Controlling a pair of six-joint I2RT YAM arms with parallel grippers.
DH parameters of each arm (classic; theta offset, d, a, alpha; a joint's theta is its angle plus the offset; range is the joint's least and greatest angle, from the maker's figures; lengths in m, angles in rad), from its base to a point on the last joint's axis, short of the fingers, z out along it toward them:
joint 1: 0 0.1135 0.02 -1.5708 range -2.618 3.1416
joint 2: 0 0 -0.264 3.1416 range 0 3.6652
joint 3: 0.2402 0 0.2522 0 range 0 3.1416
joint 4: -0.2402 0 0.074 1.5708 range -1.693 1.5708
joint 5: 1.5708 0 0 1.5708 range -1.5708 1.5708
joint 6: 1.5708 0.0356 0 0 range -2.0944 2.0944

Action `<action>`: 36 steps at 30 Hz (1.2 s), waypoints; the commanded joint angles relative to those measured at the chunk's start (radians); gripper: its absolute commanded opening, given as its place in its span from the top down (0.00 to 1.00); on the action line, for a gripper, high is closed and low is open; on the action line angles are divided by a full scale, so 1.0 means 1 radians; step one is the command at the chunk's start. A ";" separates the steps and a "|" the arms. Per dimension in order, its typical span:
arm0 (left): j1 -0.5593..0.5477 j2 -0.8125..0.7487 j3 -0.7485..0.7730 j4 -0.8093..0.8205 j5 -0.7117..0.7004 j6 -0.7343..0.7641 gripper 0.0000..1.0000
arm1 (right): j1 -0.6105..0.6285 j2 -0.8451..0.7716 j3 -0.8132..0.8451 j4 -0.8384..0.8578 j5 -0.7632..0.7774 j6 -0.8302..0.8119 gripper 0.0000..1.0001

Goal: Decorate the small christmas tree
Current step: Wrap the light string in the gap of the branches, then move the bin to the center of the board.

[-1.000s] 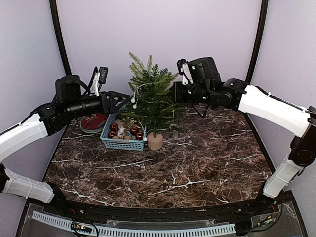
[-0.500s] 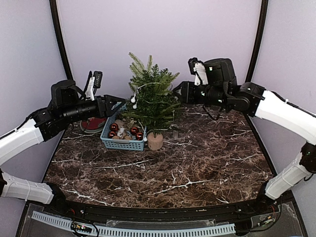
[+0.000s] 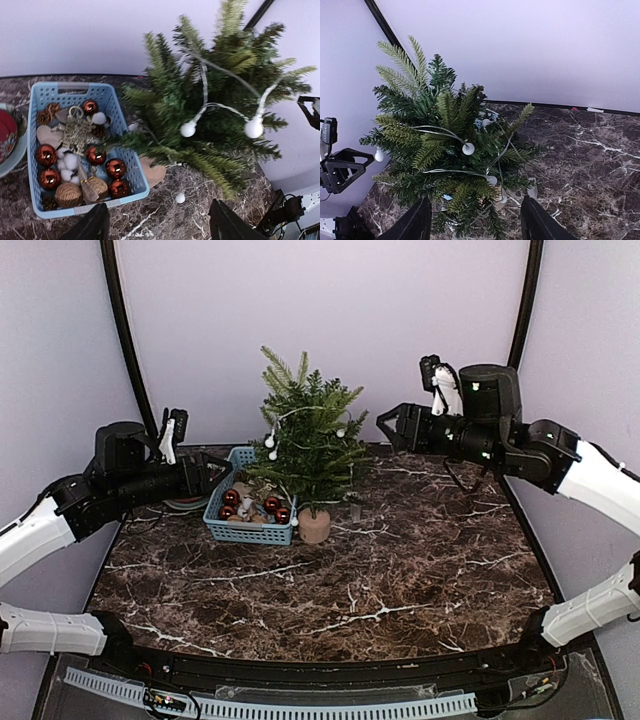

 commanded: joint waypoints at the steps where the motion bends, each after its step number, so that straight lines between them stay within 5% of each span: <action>1: 0.073 0.021 -0.040 -0.101 0.005 -0.041 0.35 | -0.010 -0.064 -0.040 -0.027 0.083 0.031 0.37; 4: 0.130 0.084 -0.042 -0.098 0.041 -0.047 0.43 | -0.020 -0.093 -0.074 -0.052 0.120 0.051 0.37; 19: 0.175 0.518 0.106 -0.063 -0.053 0.071 0.50 | -0.073 -0.151 -0.190 -0.056 0.132 0.099 0.34; 36: 0.237 0.505 -0.048 -0.084 -0.166 0.062 0.51 | -0.079 -0.167 -0.228 -0.038 0.114 0.129 0.33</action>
